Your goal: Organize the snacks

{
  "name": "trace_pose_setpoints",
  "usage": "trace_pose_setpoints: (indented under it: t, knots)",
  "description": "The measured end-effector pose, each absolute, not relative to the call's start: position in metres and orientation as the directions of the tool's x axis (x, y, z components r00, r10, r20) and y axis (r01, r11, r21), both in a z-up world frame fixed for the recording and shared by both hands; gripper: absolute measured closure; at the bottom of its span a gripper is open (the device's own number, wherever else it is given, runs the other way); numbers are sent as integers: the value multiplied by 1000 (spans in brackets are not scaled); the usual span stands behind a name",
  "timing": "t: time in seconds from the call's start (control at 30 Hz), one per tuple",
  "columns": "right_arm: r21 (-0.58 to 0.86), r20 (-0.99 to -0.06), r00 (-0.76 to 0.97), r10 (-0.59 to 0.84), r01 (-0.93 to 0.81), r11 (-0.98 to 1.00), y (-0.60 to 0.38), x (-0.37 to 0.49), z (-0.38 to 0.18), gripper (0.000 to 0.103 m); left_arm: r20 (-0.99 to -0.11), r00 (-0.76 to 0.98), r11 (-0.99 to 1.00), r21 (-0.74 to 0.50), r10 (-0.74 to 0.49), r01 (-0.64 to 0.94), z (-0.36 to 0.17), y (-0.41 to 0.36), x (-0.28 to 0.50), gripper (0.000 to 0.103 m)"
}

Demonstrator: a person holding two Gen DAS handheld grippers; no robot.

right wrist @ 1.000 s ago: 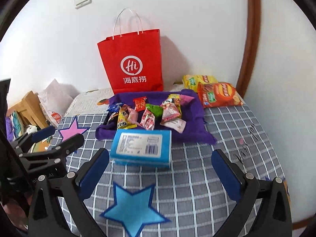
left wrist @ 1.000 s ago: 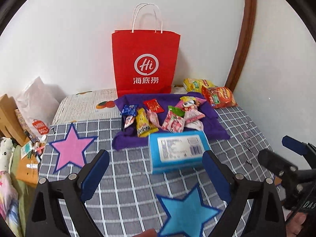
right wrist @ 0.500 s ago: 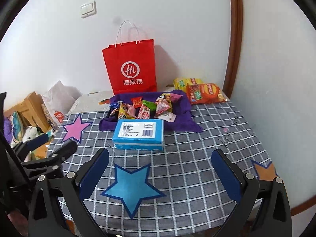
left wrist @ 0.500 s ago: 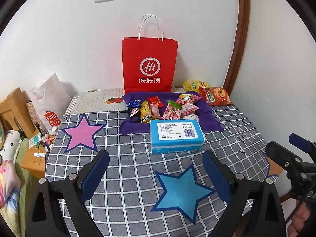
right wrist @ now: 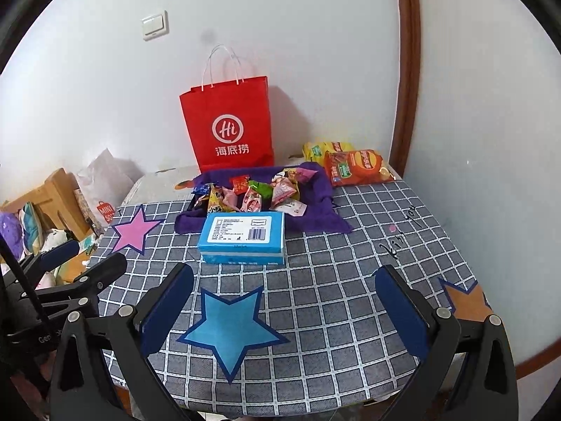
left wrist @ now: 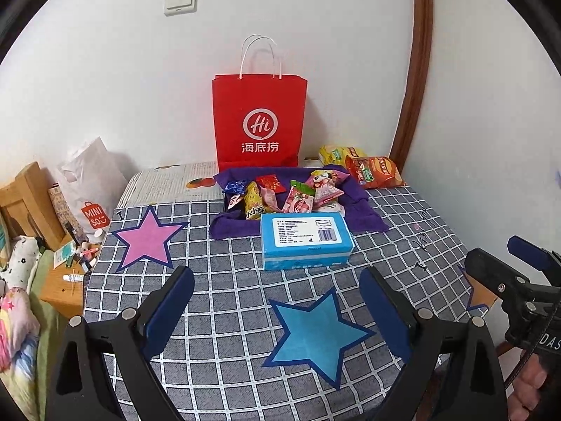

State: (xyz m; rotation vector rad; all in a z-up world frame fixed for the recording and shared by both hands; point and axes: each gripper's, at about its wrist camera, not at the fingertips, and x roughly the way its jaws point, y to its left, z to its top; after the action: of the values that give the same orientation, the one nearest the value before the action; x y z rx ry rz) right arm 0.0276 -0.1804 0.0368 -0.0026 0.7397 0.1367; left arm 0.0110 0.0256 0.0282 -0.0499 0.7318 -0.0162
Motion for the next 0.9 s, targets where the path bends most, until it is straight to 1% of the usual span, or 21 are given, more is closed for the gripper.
trace_pose_setpoints:
  t: [0.9]
  knots:
    - [52, -670, 732, 125, -122, 991, -181, 24, 35, 1, -669, 742, 998, -54, -45, 13, 28, 19, 10, 8]
